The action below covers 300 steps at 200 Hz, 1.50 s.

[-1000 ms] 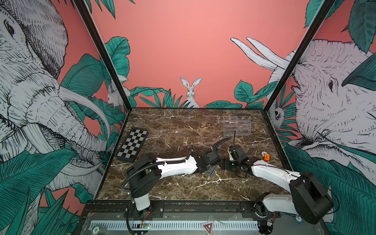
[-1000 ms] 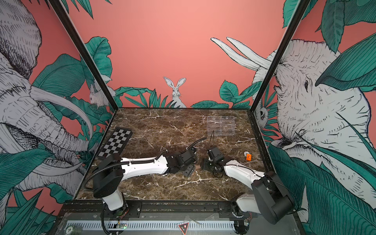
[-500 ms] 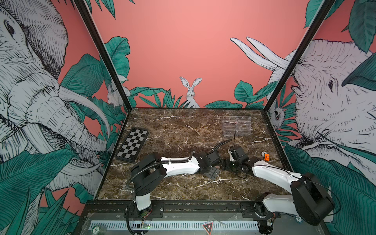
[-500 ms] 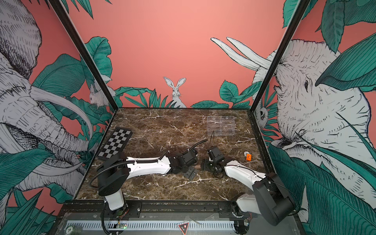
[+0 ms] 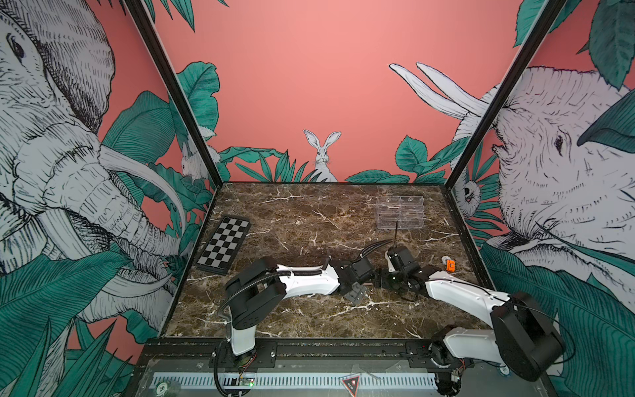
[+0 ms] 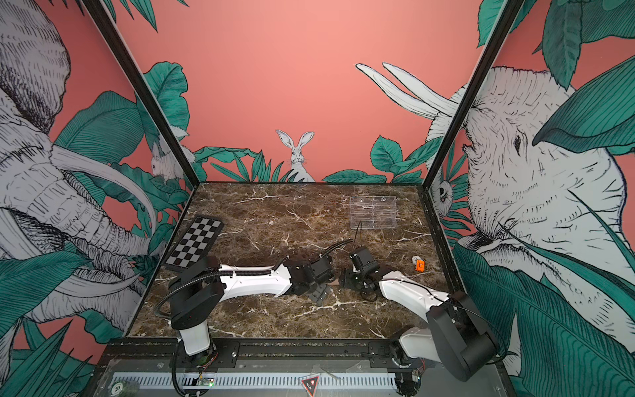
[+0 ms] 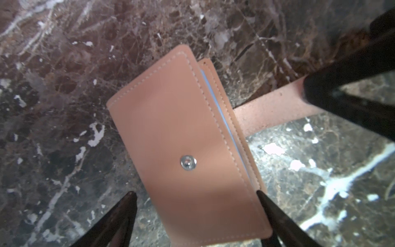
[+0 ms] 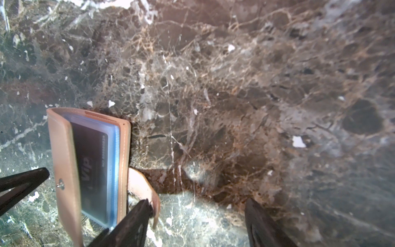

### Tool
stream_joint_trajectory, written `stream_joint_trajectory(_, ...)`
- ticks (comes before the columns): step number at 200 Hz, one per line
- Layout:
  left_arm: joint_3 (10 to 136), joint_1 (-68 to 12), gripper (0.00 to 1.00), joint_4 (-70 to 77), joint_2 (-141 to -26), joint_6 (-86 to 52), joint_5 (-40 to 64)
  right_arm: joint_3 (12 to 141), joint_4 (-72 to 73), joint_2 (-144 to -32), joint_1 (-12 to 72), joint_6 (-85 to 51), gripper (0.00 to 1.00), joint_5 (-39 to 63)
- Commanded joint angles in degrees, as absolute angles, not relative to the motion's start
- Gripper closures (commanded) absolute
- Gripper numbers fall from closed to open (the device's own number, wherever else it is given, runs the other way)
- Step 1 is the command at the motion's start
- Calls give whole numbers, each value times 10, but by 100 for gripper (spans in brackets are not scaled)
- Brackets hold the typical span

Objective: Take the credit cards out of the card holder
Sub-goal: Open the card holder at the center of the table.

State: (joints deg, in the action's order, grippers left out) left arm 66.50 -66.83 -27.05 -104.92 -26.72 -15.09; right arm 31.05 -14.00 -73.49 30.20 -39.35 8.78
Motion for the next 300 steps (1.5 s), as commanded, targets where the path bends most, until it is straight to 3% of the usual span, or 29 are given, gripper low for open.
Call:
stream_joint_trajectory(1, 673, -671, 17, -286, -1029, -276, -180, 305, -139, -738, 299, -389, 30, 89)
stream_joint_trajectory(90, 661, -671, 24, -272, -990, -283, -207, 305, -138, -739, 299, -387, 30, 90)
stream_joint_trajectory(193, 658, -660, 44, -275, -985, -293, -226, 311, -141, -747, 298, -377, 30, 92)
stream_joint_trajectory(272, 611, -640, 79, -237, -949, -324, -181, 315, -139, -733, 299, -373, 28, 105)
stream_joint_trajectory(300, 586, -627, 86, -220, -927, -344, -162, 322, -143, -711, 299, -377, 26, 104)
